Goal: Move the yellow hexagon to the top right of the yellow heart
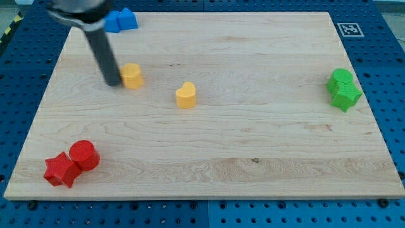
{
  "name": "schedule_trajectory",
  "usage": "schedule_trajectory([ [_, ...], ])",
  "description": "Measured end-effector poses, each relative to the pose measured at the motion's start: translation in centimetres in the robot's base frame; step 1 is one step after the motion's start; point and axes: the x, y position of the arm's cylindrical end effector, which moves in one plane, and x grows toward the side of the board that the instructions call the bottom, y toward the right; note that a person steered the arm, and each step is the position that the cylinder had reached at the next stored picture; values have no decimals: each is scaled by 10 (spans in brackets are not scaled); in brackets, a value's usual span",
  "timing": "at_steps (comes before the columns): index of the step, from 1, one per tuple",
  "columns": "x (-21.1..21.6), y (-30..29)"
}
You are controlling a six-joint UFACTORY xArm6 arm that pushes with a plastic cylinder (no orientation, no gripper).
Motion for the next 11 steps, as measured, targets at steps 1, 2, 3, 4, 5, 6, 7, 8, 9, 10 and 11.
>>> schedule_trajectory([
  [1, 5, 43],
  [2, 4, 0],
  [3, -17, 18],
  [4, -10, 69],
  [5, -10, 75],
  [6, -10, 75],
  [7, -21, 75],
  [8, -28, 92],
  [9, -27, 116],
  [10, -27, 92],
  [11, -2, 52],
])
